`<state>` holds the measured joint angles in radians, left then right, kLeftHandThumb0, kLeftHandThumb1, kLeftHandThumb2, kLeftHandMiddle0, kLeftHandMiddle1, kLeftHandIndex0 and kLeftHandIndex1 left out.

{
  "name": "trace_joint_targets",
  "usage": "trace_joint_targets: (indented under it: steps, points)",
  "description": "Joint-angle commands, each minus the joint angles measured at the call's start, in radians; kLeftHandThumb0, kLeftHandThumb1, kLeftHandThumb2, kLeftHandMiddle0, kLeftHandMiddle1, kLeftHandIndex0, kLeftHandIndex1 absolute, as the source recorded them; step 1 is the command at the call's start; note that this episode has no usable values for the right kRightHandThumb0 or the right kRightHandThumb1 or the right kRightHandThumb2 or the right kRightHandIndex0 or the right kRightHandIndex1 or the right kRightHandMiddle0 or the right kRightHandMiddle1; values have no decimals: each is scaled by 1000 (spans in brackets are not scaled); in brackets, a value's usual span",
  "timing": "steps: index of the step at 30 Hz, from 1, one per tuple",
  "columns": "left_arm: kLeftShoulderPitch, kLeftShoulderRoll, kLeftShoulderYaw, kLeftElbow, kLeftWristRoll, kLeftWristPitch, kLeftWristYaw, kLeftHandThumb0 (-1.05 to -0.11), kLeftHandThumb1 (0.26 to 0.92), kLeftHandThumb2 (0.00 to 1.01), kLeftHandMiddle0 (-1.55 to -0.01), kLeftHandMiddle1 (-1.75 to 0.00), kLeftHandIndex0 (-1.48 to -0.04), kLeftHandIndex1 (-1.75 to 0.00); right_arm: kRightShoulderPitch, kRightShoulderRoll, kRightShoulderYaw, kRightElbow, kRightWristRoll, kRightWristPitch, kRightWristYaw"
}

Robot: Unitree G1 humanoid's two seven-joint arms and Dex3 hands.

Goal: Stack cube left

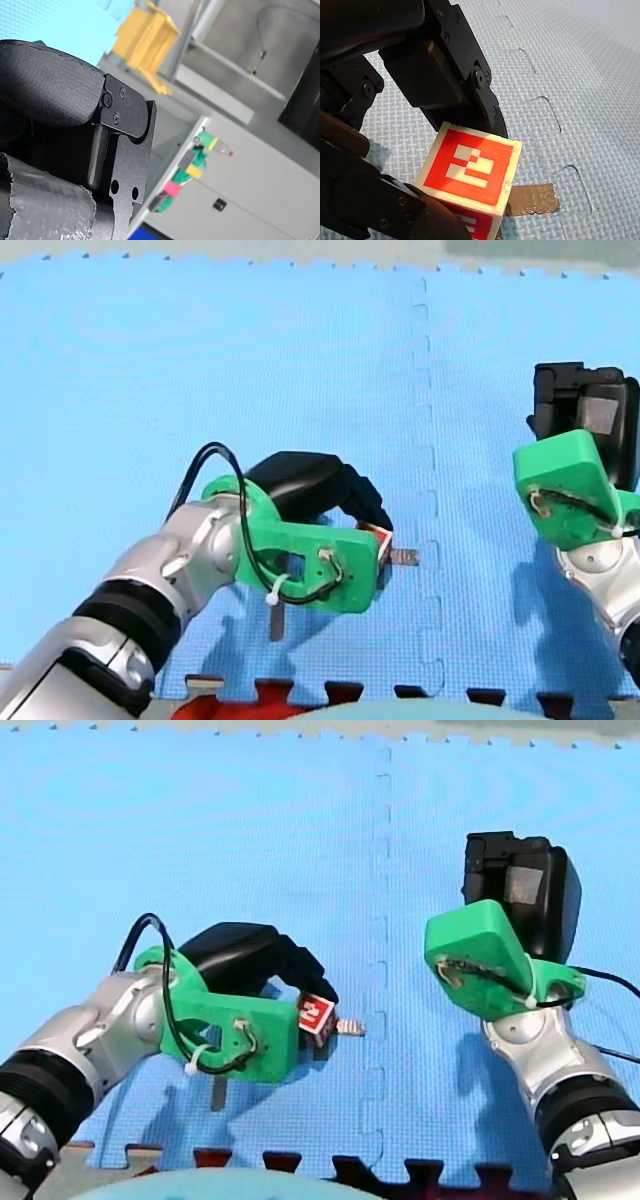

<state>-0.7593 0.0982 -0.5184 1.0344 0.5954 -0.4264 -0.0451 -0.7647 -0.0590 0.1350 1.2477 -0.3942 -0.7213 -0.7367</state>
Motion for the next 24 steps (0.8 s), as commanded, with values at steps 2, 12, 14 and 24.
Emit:
trace_joint_targets:
  steps: [2, 12, 14, 24]
  points:
    - [-6, 7, 4, -3, -7, 2, -15, -466, 852, 3, -892, -1746, -1272, -2, -7, 0, -1, 1, 2, 2, -2]
    - [1, 6, 10, -24, -14, 23, -47, -452, 854, 2, -903, -1746, -1270, -1, -6, 3, -1, 4, 3, 2, -4]
    - [2, 6, 10, -25, -13, 25, -46, -452, 855, 3, -905, -1746, -1269, 0, -6, 4, -1, 5, 2, 2, -5]
    - [12, 0, 29, -20, -41, 0, -44, -954, 776, 0, -841, -1746, -301, -33, -3, 3, -2, 9, 3, 0, -2]
